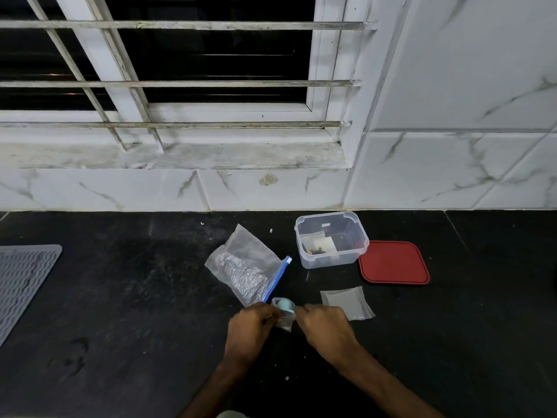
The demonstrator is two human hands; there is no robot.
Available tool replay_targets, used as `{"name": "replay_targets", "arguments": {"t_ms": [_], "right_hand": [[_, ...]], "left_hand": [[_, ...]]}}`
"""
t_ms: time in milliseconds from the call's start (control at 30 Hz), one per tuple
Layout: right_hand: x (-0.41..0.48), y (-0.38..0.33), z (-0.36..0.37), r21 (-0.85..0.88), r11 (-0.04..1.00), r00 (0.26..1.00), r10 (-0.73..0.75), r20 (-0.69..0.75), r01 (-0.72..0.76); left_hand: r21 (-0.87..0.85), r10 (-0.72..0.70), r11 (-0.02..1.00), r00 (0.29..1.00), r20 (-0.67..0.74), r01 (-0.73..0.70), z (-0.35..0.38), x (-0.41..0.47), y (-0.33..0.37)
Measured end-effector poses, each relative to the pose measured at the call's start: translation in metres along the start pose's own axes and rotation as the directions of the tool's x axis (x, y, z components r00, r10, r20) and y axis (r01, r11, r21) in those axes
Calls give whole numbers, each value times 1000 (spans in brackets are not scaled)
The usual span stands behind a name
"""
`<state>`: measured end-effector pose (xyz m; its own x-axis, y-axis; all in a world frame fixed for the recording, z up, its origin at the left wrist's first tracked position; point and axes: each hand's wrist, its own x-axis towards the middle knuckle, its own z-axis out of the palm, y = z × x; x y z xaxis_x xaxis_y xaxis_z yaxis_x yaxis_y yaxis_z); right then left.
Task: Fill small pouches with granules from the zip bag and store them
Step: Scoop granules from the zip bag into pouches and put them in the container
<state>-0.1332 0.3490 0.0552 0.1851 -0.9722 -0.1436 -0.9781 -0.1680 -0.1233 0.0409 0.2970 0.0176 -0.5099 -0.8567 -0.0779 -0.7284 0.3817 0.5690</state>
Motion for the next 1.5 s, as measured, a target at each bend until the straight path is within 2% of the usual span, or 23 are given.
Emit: {"name": "replay_targets", "arguments": {"t_ms": [67, 133, 200, 267, 333, 533, 700, 833, 933, 1000, 1100, 1200, 1267, 1300, 1333, 1367, 1400, 1433, 1467, 1500], "right_hand": [[-2, 2, -1, 164, 981, 993, 110, -52, -100], [-6, 6, -2, 420, 882, 964, 261, -54, -216], [-6, 10, -6, 668, 672, 932, 351, 93, -320], [-8, 14, -8, 815, 427, 902, 351, 250, -392], [-10, 14, -10, 850, 300, 881, 340, 329, -434], [-9, 16, -16, 895, 75, 854, 343, 390, -439], [-6, 23, -20, 913, 33, 852, 375, 365, -406], [-7, 24, -20, 919, 14, 859, 361, 364, -395], [-9, 25, -18, 926, 24, 871, 351, 345, -376], [-11, 25, -16, 933, 80, 882, 364, 300, -351], [-5, 24, -16, 914, 287, 910, 381, 166, -287], [6, 16, -14, 843, 487, 934, 354, 49, -228], [21, 6, -18, 725, 657, 943, 331, -34, -204], [35, 1, -22, 628, 749, 955, 295, -31, -211], [49, -7, -29, 509, 824, 965, 251, 69, -250], [65, -16, -40, 362, 869, 928, 245, 280, -338], [75, -24, -48, 220, 893, 836, 247, 490, -393], [83, -31, -57, 137, 902, 750, 248, 614, -410], [90, -38, -62, 114, 908, 739, 250, 626, -404], [95, -44, -64, 134, 918, 787, 236, 570, -372]], "left_hand": [[-14, 11, 1000, 1000, -8, -11, -2, -1, -2], [-19, 3, 1000, 1000, -3, -3, -2, -2, -3], [-8, 6, 1000, 1000, -5, -6, -3, -2, -5], [18, 25, 1000, 999, -21, -24, -3, -2, -4], [26, 32, 999, 999, -26, -31, -2, -2, -4], [20, 1, 1000, 999, -51, 0, -5, -1, 2], [114, -126, 982, 975, -184, 149, -5, 22, 7], [329, -196, 916, 972, -133, 230, 6, 52, 1], [413, -217, 881, 973, -81, 231, 6, 61, -6], [358, -223, 904, 972, -67, 232, -3, 61, -7], [224, -190, 949, 969, -158, 222, -25, 57, 0], [167, -91, 975, 951, -295, 145, -45, 46, 8], [169, -35, 981, 943, -332, 96, -54, 40, 11], [170, -12, 983, 938, -347, 76, -56, 37, 10], [171, 3, 983, 933, -360, 63, -58, 34, 10], [167, 9, 984, 930, -367, 56, -60, 31, 9], [156, 15, 987, 930, -368, 46, -60, 29, 8], [144, 29, 989, 929, -370, 26, -61, 27, 6], [135, 52, 991, 930, -364, -2, -63, 25, 5], [135, 82, 990, 931, -356, -35, -64, 23, 5]]}}
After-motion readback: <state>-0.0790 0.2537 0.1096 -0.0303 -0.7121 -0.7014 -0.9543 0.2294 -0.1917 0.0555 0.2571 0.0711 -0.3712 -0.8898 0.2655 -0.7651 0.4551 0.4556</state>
